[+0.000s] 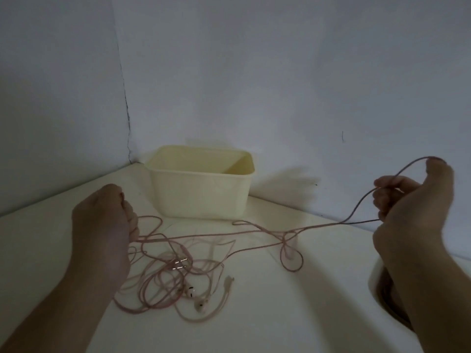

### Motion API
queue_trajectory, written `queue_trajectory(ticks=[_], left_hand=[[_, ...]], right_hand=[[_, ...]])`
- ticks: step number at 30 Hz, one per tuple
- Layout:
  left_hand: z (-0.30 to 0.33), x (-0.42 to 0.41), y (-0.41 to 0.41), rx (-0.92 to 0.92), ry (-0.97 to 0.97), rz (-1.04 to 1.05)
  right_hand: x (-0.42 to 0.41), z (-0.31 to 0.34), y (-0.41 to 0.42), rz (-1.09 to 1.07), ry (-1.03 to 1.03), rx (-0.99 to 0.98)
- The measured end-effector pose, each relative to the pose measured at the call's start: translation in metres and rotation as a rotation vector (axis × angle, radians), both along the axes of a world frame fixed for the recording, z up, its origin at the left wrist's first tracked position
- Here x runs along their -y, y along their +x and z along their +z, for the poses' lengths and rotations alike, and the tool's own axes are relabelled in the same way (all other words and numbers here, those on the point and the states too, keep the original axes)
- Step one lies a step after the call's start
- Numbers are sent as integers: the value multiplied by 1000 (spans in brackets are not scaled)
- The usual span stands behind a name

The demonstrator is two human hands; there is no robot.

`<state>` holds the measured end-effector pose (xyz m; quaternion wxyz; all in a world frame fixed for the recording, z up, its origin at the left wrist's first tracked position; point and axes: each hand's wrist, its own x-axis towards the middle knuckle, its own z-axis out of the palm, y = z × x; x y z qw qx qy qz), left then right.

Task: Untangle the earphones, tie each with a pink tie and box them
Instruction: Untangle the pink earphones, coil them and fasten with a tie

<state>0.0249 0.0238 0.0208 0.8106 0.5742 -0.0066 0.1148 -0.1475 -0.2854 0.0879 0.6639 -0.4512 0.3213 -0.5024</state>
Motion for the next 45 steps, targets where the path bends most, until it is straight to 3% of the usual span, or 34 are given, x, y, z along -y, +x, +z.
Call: queue_trajectory(ticks=[3,5,8,11,15,17,19,21,24,28,33,35,38,40,42,45], left_hand=[[-5,-2,1,53,200,120],[-6,-1,-1,61,194,101],[-2,5,-3,56,107,-21],[-1,1,-1,48,62,-164],[-2,3,-5,105,12,-243],[1,8,-11,138,-48,-272],[3,10,-15,211,-130,-360],[3,7,-16,285,-203,-505],[6,8,-20,370,-170,-653],[4,15,-33,368,16,-646],[4,18,-37,406,265,-369],[2,16,-32,333,175,-273],[2,7,-16,172,10,-85],[-3,2,-6,83,33,38],[-9,3,-3,45,93,80],[-10,8,-8,41,247,69]], right_hand=[[2,3,-1,-146,-188,-166],[5,-2,1,-190,-393,-363],[1,-13,8,-55,-638,-781],[-9,-22,17,152,-699,-1168],[-15,-23,22,359,-873,-1409],[-26,-22,23,451,-1053,-1294],[-45,-22,24,573,-1198,-1013],[-71,-27,25,721,-1232,-822],[-106,-41,26,908,-1190,-706],[-126,-46,26,993,-1113,-448],[-119,-32,23,1135,-749,-328],[-104,-24,22,1066,-771,-439],[-77,-11,20,788,-669,-509],[-59,-8,19,549,-545,-490],[-50,-6,16,366,-563,-529],[-53,-5,13,316,-621,-539]])
